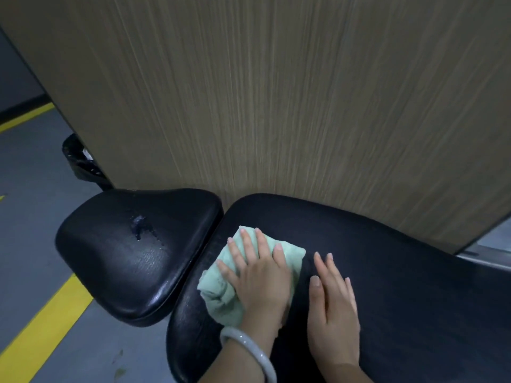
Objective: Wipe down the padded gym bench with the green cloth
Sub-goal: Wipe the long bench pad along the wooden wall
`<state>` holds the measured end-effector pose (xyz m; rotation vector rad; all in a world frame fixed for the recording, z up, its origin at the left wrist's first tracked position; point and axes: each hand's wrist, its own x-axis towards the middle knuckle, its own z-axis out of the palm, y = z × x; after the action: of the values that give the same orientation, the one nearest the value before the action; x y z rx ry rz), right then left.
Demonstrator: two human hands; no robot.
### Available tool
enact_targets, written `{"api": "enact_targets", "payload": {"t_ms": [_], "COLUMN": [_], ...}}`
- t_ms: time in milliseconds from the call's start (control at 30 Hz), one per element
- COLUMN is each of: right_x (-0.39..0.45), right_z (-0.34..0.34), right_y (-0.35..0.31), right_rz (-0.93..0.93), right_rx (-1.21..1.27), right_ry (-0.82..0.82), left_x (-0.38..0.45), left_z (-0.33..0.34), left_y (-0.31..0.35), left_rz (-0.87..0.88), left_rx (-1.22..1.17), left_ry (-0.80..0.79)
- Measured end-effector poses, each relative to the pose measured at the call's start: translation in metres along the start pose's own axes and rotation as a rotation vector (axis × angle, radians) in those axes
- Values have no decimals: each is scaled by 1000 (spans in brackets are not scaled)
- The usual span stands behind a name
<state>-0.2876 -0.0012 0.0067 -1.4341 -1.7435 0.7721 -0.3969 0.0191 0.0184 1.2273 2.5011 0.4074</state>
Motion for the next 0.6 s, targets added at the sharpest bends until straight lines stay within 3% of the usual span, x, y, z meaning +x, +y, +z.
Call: {"api": "enact_targets", "payload": {"t_ms": [100, 200, 367, 600], "right_x": [-1, 10, 39, 33], "right_z": [-3, 19, 69, 31], "right_y": [-6, -22, -49, -21], "right_rz": [45, -197, -396, -461], "right_rx": [-20, -277, -553, -642], "right_ry": [-16, -1, -406, -537], "left_x": [-3, -9, -18, -23], "left_z": [-23, -32, -19, -17], "left_y": [-27, -83, -127, -119], "left_rz": [93, 251, 298, 434], "left_rx": [-80, 89, 141, 167], "left_ry": [-5, 141, 83, 102]}}
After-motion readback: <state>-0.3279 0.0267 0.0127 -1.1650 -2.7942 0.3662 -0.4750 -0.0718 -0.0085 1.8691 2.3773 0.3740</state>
